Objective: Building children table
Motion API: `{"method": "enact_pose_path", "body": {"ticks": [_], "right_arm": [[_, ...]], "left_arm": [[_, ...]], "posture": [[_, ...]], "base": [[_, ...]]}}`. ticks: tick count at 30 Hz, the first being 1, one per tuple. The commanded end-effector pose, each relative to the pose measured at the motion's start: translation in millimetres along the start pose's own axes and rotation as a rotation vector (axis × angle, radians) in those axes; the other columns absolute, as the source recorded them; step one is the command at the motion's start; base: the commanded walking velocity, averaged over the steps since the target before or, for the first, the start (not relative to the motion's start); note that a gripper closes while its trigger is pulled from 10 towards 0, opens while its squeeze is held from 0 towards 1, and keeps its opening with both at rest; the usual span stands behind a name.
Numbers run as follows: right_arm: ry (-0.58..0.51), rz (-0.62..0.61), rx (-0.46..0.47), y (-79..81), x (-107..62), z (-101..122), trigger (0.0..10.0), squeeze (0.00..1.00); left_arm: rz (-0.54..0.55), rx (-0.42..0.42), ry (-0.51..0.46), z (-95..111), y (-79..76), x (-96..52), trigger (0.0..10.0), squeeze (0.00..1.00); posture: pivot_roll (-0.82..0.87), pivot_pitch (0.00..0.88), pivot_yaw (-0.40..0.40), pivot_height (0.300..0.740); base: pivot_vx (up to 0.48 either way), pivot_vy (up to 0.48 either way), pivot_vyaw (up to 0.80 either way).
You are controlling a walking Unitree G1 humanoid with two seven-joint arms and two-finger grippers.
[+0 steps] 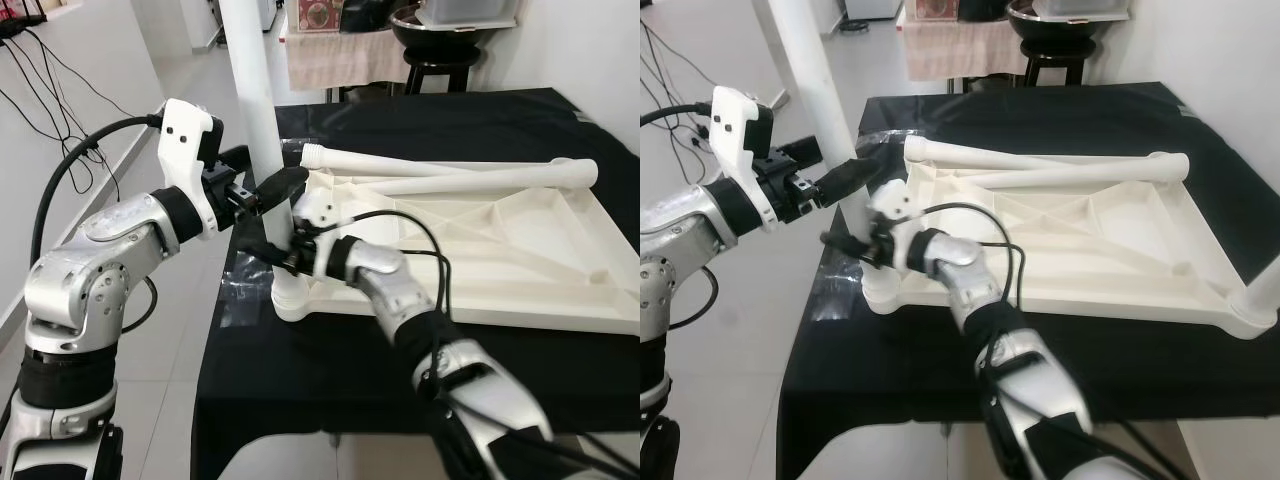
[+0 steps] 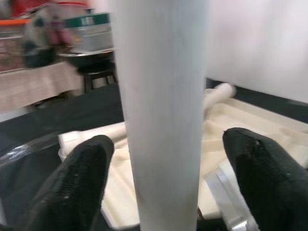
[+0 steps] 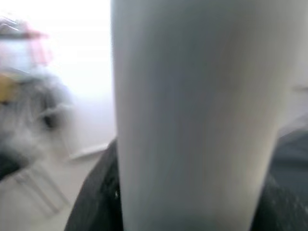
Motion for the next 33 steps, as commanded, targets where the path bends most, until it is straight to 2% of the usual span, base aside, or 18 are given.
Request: {"method": "enact_pose_path", "body": {"ticks": [1, 2, 3, 6, 8, 12, 13, 14, 15, 16, 17, 21, 24, 25, 26, 28, 31, 33], "right_arm": [[0.157, -0.056, 0.09, 38.3, -7.7, -35, 0.0, 0.0], [0.157, -0.056, 0.09, 38.3, -7.7, -35, 0.0, 0.0], [0.152, -0.027, 0.097, 48.2, -5.9, -37, 0.0, 0.0], [0.156, -0.013, 0.095, 47.9, -1.5, -39, 0.0, 0.0], [0.132, -0.003, 0.028, 39.8, 9.4, -36, 0.0, 0.0], [0.116, -0.009, -0.003, 36.2, 15.3, -32, 0.0, 0.0], [0.114, -0.017, 0.0, 34.9, 16.6, -31, 0.0, 0.0], [0.123, -0.04, -0.003, 35.6, 14.9, -29, 0.0, 0.0], [0.129, -0.057, 0.006, 34.9, 13.4, -27, 0.0, 0.0], [0.129, -0.057, 0.006, 34.9, 13.4, -27, 0.0, 0.0], [0.132, -0.078, 0.003, 32.6, 10.8, -24, 10.0, 0.0], [0.124, -0.083, -0.015, 21.5, 8.3, -14, 10.0, 0.0], [0.086, -0.036, -0.01, 13.1, 10.2, -7, 10.0, 0.0], [0.047, 0.143, -0.001, 6.7, 9.4, 3, 10.0, 1.0], [0.047, 0.143, -0.001, 6.7, 9.4, 3, 10.0, 1.0], [0.012, 0.31, -0.005, -1.8, 4.7, 15, 10.0, 1.0], [0.004, 0.367, -0.007, -4.7, 2.1, 18, 10.0, 1.0], [0.033, 0.472, -0.027, -13.8, -2.3, 21, 10.0, 1.0]], "left_arm": [[-0.006, -0.011, 0.026, -4, 0.9, -0.4, 10.0, 0.0], [-0.006, -0.011, 0.026, -4, 0.9, -0.4, 10.0, 0.0], [-0.016, -0.01, 0.028, -6, -1.5, 1.7, 10.0, 0.0], [-0.025, -0.012, 0.024, -6, -3.9, 3.9, 10.0, 0.0], [-0.032, -0.009, 0.02, -5, -5.5, 8.4, 10.0, 0.0], [-0.016, 0.001, 0.02, -4, -2.2, 9.1, 10.0, 0.0], [-0.013, 0.003, 0.021, -4, -1.0, 8.6, 4.0, 0.0], [-0.016, 0.002, 0.022, -5, -1.1, 7.6, 2.4, 0.0], [-0.022, -0.001, 0.022, -5, -1.3, 6.4, 0.0, 0.0], [-0.022, -0.001, 0.022, -5, -1.3, 6.4, 0.0, 0.0], [-0.026, -0.002, 0.025, -6, -1.2, 5.0, 0.0, 0.0], [-0.029, -0.002, 0.029, -6, -0.6, 3.7, 0.0, 0.0], [-0.03, -0.003, 0.026, -6, -0.5, 4.1, 0.0, 0.0], [-0.032, -0.003, 0.022, -6, -1.2, 4.6, 0.0, 0.0], [-0.032, -0.003, 0.022, -6, -1.2, 4.6, 0.0, 0.0], [-0.034, -0.003, 0.02, -6, -1.6, 4.9, 0.0, 0.0], [-0.035, -0.003, 0.019, -6, -1.7, 5.0, 0.0, 0.0], [-0.038, -0.002, 0.019, -6, -2.3, 5.1, 0.0, 0.0]], "posture": [[0.02, 0.107, 0.055, 0.74], [0.02, 0.107, 0.055, 0.74], [0.01, 0.09, 0.06, 0.74], [0.01, 0.087, 0.06, 0.74], [0.01, 0.075, 0.055, 0.74], [0.01, 0.075, 0.055, 0.74], [0.02, 0.069, 0.058, 0.74], [0.02, 0.069, 0.059, 0.74], [0.02, 0.069, 0.06, 0.74], [0.02, 0.069, 0.06, 0.74], [0.02, 0.071, 0.061, 0.74], [0.02, 0.071, 0.06, 0.74], [0.02, 0.069, 0.059, 0.74], [0.01, 0.068, 0.058, 0.74], [0.01, 0.068, 0.058, 0.74], [0.01, 0.067, 0.059, 0.74], [0.01, 0.067, 0.059, 0.74], [0.01, 0.066, 0.059, 0.74]], "base": [[0.0, 0.0, 0.0], [0.0, 0.0, 0.0], [0.0, 0.0, 0.0], [0.0, 0.0, 0.0], [0.0, 0.0, 0.0], [0.0, 0.0, 0.0], [0.0, 0.0, 0.0], [0.0, 0.0, 0.0], [0.0, 0.0, 0.0], [0.0, 0.0, 0.0], [0.0, 0.0, 0.0], [0.0, 0.0, 0.0], [0.0, 0.0, 0.0], [0.0, 0.0, 0.0], [0.0, 0.0, 0.0], [0.0, 0.0, 0.0], [0.0, 0.0, 0.0], [0.0, 0.0, 0.0]]}}
Point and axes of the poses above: a point about 5 cm out from each wrist's last joint towards the gripper, its own x axis pointing out of the wrist towards the gripper, its own z axis along the axis of the wrist's last joint, y = z × x, the point moved 1 cm from there along x, pointing out of the wrist towards the gripper, and after that the axes turned 7 degrees about x, right-handed, at the moved point
